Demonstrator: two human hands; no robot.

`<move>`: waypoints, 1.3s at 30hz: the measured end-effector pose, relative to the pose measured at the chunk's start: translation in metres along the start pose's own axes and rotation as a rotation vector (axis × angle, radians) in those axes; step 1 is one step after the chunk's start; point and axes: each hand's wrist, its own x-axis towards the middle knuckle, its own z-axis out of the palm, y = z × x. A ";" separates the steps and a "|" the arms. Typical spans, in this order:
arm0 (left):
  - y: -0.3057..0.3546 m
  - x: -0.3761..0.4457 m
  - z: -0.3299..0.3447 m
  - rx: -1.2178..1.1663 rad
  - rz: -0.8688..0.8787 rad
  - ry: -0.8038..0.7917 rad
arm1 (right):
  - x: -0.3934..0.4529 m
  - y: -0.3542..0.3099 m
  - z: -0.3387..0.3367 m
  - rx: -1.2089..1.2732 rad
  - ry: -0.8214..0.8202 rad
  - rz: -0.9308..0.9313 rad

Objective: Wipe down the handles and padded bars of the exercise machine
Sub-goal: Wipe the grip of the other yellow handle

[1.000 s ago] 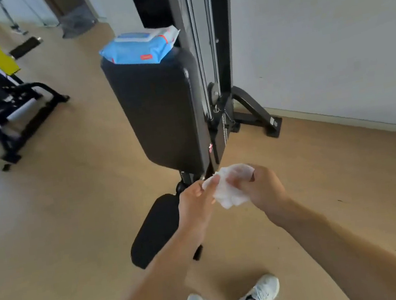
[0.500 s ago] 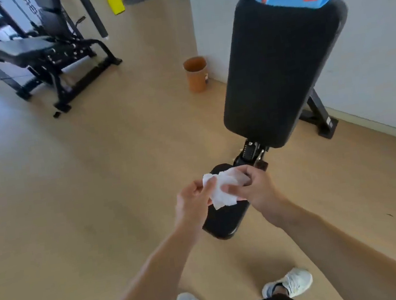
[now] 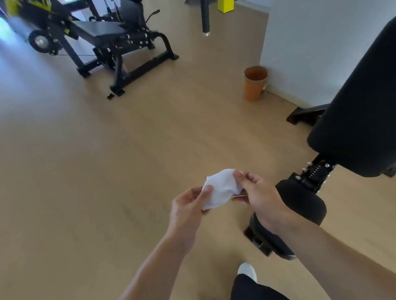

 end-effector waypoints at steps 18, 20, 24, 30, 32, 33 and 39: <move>0.147 0.234 -0.103 0.059 0.032 0.244 | 0.238 -0.106 0.129 -0.178 0.076 -0.183; 0.166 0.258 -0.110 0.102 0.041 0.277 | 0.268 -0.128 0.138 -0.101 0.110 -0.173; 0.193 0.304 -0.123 0.134 0.055 0.286 | 0.315 -0.164 0.156 -0.021 0.151 -0.187; 0.222 0.377 -0.120 -0.031 0.020 0.138 | 0.351 -0.187 0.197 -0.314 0.128 -0.473; 0.234 0.403 -0.123 -0.127 -0.033 0.071 | 0.364 -0.185 0.213 -0.524 0.060 -0.567; 0.240 0.417 -0.126 -0.166 -0.055 0.038 | 0.373 -0.183 0.218 -0.644 0.041 -0.630; 0.288 0.502 -0.162 -0.141 -0.114 -0.185 | 0.438 -0.189 0.257 -1.164 0.078 -0.981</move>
